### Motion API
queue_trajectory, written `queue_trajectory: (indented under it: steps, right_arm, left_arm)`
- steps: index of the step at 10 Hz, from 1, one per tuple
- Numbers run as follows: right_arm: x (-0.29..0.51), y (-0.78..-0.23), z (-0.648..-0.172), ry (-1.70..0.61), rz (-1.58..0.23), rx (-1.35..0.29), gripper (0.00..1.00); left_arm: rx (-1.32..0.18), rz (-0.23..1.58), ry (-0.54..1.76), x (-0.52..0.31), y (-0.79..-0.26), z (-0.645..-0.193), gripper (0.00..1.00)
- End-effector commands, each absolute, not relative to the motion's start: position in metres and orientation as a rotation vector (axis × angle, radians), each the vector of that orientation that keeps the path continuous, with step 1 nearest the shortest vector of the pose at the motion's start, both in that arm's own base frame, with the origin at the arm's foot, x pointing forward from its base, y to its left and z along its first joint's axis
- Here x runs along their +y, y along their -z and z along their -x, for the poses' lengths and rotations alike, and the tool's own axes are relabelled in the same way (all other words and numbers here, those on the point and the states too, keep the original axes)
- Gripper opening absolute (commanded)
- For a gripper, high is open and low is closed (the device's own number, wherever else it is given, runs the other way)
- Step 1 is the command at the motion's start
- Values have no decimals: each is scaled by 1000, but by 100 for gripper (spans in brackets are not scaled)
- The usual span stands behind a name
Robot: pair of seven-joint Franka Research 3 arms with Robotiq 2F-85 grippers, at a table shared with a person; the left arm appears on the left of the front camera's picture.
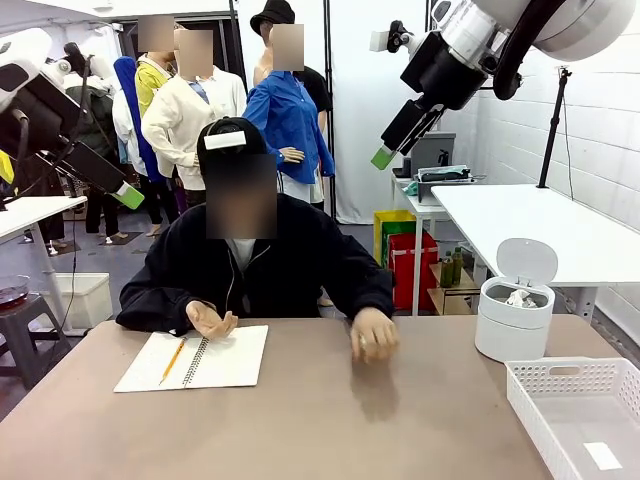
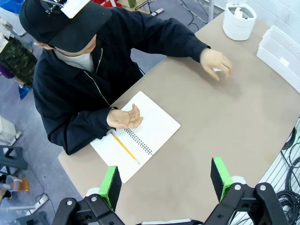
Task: Sort the paper based on its condition.
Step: If a person hands you a paper, place it in the Organizing basket , and if it's crumpled, put it in the Trash can.
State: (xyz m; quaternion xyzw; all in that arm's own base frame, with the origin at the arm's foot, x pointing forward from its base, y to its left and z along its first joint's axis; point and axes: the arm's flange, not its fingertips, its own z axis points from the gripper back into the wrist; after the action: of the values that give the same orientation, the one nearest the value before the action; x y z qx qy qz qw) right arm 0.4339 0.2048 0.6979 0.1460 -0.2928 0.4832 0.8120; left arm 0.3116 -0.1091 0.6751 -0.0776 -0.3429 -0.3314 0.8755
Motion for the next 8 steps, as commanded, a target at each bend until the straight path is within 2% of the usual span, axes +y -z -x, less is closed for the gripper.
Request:
queue_trajectory:
  steps: [1, 8]
  right_arm:
    - [206, -698, -436, -1032, -313, -625, 100]
    - [206, -698, -436, -1032, -313, -625, 100]
  left_arm:
    - [-718, 165, 689, -108, -676, -312, 100]
    - [-718, 165, 689, -108, -676, -312, 100]
